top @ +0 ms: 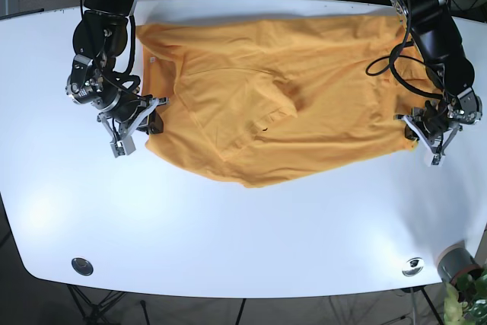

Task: Fold the T-shirt properly
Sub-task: 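Lift the T-shirt with both grippers, shake and lay it flat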

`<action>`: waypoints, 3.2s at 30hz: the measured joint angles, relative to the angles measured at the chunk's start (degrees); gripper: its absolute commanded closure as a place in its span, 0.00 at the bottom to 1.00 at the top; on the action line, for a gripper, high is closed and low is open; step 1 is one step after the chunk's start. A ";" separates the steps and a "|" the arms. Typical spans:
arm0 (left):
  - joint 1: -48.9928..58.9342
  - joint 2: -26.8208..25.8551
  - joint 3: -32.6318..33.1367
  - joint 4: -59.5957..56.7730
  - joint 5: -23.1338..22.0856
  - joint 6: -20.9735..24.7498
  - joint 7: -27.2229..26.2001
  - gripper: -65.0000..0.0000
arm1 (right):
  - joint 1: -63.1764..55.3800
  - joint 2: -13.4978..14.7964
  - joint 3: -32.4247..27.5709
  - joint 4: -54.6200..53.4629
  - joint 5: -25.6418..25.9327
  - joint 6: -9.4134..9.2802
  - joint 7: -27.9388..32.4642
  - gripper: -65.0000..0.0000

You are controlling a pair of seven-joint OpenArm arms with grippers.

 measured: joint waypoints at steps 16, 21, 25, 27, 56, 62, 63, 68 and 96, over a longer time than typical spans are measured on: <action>-10.14 4.94 0.46 20.44 0.00 -0.70 13.79 1.00 | 19.21 8.31 -0.66 0.15 1.25 0.98 -6.97 0.97; -20.22 5.07 1.22 20.85 -0.63 -0.74 13.46 1.00 | 30.21 11.43 -4.74 -3.37 0.79 0.72 -8.20 0.97; -27.71 4.02 5.29 20.90 0.28 -0.13 14.58 1.00 | 39.15 14.32 -8.46 -7.96 2.16 1.40 -8.33 0.97; -31.63 4.07 7.04 20.83 -0.11 1.27 14.62 1.00 | 43.74 15.41 -9.20 -10.58 1.70 1.27 -8.61 0.97; -51.25 1.75 7.65 12.61 -0.94 2.64 13.81 1.00 | 64.94 17.35 -16.04 -16.68 2.40 1.29 -8.41 0.97; -51.56 1.79 7.87 12.55 -1.03 2.67 13.75 1.00 | 65.02 17.57 -16.02 -16.65 2.34 1.27 -8.35 0.97; -51.58 1.81 7.87 12.55 -1.03 2.67 13.75 1.00 | 65.02 17.55 -16.02 -16.65 2.32 1.27 -8.35 0.97; -51.58 1.95 7.87 13.00 -0.81 2.60 13.29 1.00 | 64.94 17.38 -16.02 -16.59 2.36 1.27 -8.41 0.97; -4.35 5.03 4.28 41.68 -1.27 0.96 12.22 1.00 | 12.55 9.90 4.13 10.95 1.40 0.81 -9.73 0.97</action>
